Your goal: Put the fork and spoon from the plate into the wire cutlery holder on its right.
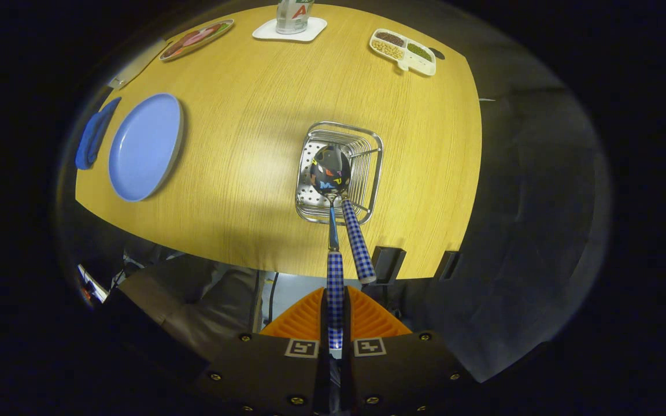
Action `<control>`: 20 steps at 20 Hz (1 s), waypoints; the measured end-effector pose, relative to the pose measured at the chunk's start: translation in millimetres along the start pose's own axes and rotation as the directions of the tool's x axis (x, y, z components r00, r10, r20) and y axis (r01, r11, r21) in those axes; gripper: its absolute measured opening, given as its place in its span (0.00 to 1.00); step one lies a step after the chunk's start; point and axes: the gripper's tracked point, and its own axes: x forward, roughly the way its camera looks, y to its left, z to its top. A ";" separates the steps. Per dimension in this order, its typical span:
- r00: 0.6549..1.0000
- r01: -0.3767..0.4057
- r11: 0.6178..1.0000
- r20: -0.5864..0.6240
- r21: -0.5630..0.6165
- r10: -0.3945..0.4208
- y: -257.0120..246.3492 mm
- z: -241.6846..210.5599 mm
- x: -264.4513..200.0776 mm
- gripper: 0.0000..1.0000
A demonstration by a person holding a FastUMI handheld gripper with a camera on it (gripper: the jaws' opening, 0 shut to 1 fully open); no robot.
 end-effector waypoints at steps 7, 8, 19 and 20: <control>0.993 0.027 0.996 -0.108 -0.080 -0.036 -7.7 15.3 10.8 0.08; 0.993 0.030 0.996 -0.111 -0.087 -0.040 -7.9 17.9 12.0 0.08; 0.999 0.049 0.997 -0.005 -0.059 -0.049 -14.3 36.8 -10.2 0.38; 0.999 0.050 0.997 0.011 -0.055 -0.050 -13.7 37.3 -16.4 0.38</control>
